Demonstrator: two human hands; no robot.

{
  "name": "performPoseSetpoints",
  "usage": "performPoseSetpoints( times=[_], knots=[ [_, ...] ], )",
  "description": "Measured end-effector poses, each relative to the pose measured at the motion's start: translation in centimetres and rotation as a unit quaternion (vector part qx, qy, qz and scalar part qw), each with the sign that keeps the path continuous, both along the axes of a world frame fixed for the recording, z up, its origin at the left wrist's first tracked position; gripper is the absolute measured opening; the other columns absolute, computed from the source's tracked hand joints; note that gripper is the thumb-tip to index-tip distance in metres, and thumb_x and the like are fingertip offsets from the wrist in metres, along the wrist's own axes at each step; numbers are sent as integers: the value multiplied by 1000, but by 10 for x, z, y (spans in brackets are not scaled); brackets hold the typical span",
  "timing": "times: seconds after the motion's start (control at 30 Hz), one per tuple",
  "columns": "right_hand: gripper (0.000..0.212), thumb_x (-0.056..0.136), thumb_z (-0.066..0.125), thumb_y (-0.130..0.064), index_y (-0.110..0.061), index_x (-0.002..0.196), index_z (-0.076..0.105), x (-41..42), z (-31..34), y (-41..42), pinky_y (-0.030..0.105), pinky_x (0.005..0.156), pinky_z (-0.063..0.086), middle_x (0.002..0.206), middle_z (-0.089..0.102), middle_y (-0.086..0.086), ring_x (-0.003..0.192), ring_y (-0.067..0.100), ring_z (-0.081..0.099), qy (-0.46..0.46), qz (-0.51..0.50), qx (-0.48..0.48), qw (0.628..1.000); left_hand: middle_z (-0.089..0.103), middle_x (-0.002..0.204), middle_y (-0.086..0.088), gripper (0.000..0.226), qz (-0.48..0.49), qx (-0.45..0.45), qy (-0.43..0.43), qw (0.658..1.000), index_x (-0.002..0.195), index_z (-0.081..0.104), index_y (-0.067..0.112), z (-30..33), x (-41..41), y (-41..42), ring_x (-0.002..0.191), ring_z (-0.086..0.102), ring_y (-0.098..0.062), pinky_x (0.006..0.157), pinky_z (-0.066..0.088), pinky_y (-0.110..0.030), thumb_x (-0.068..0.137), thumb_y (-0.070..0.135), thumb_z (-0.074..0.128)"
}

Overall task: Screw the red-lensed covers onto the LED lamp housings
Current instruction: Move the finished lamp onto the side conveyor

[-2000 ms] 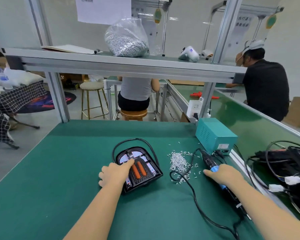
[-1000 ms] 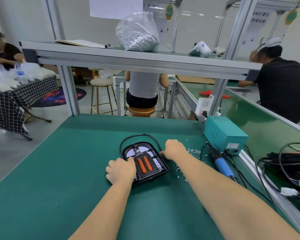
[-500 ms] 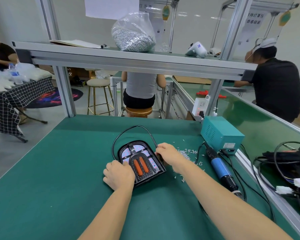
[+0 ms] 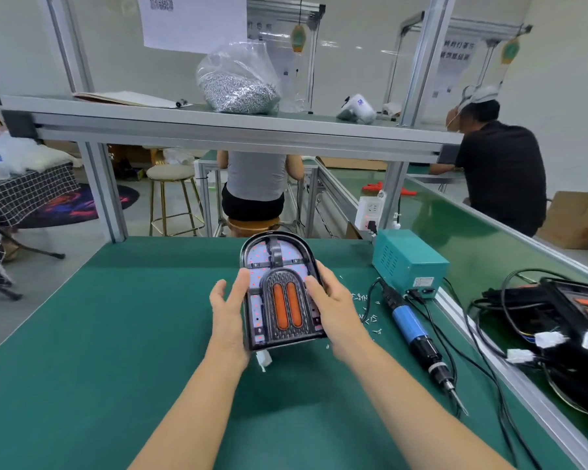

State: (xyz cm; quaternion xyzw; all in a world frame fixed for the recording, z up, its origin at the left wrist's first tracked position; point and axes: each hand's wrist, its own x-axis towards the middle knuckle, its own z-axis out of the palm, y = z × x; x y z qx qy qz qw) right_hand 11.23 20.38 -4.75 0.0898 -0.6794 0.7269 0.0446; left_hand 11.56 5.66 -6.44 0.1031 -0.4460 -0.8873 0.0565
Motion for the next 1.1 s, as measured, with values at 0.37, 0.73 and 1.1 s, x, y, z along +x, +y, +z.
performPoseSetpoints(
  times=[0.37, 0.73, 1.1],
  knots=[
    [28, 102, 50, -18, -17, 128, 60, 21, 64, 35, 34, 71, 59, 106, 73, 7, 85, 19, 71, 1, 52, -125, 991, 59, 130, -4, 44, -126, -43, -65, 989, 118, 64, 24, 25, -11, 38, 109, 52, -17, 106, 18, -40, 89, 53, 49],
    [26, 97, 54, -14, -9, 120, 63, 34, 107, 116, 29, 58, 56, 94, 68, 9, 73, 20, 65, 7, 15, -192, 981, 61, 96, -10, 24, -142, -387, -37, 910, 111, 61, 7, 38, -82, 104, 86, 59, -24, 86, 40, -34, 87, 9, 65],
    [23, 102, 46, -14, -29, 108, 62, 41, 100, 209, 44, 89, 56, 109, 71, 3, 102, 25, 68, 30, -341, 10, 939, 68, 103, -13, 66, -426, -48, 6, 904, 104, 64, 6, 134, -54, 227, 92, 65, -28, 70, 54, -38, 91, 65, 36]
  ],
)
